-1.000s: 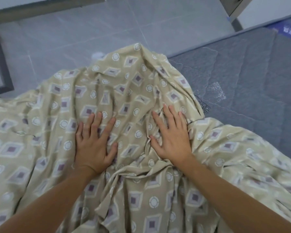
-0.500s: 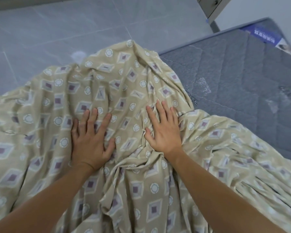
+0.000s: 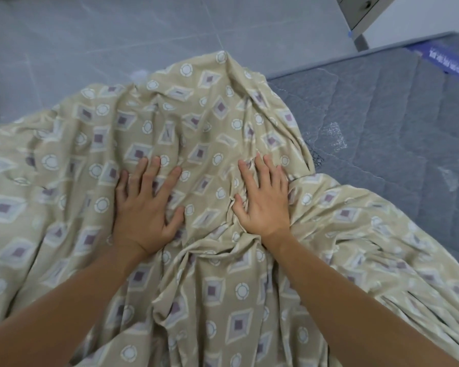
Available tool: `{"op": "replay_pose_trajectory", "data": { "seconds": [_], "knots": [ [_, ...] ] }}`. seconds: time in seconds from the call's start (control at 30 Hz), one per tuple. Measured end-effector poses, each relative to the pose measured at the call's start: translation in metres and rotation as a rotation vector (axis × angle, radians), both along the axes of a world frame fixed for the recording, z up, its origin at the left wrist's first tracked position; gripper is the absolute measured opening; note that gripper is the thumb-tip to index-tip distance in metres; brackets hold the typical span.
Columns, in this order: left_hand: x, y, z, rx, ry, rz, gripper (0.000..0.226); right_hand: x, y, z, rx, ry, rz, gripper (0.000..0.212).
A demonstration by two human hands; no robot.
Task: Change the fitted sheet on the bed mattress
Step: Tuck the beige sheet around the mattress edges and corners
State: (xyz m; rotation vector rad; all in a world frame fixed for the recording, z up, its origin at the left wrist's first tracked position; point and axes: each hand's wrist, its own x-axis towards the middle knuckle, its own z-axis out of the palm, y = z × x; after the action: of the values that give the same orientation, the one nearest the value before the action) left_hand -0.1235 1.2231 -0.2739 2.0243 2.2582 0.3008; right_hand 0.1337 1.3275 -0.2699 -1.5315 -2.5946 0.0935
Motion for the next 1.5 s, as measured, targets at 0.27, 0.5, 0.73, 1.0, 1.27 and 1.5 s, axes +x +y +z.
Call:
{"op": "replay_pose_trajectory", "data": {
  "seconds": [0.27, 0.5, 0.73, 1.0, 1.27, 1.5],
  "knots": [
    [0.007, -0.001, 0.004, 0.012, 0.021, 0.025, 0.078, 0.008, 0.004, 0.022, -0.135, -0.074, 0.083, 0.078],
    [0.008, -0.001, 0.007, -0.042, 0.048, 0.04, 0.076, 0.083, 0.049, 0.042, -0.011, -0.211, 0.328, 0.073],
    [0.036, 0.009, 0.042, 0.037, 0.125, 0.077, 0.061, 0.098, 0.039, 0.016, -0.072, -0.001, 0.314, 0.07],
    [0.167, 0.073, 0.007, -0.068, 0.065, 0.211, 0.075, 0.102, 0.044, 0.009, -0.066, 0.201, 0.264, 0.063],
    [0.164, 0.077, -0.005, -0.066, 0.063, 0.229, 0.078, 0.103, 0.049, 0.019, -0.152, 0.249, 0.281, 0.07],
    [0.162, 0.074, -0.009, -0.091, 0.066, 0.227, 0.078, 0.09, 0.076, 0.051, -0.277, 0.487, 0.032, 0.058]
  ]
}}
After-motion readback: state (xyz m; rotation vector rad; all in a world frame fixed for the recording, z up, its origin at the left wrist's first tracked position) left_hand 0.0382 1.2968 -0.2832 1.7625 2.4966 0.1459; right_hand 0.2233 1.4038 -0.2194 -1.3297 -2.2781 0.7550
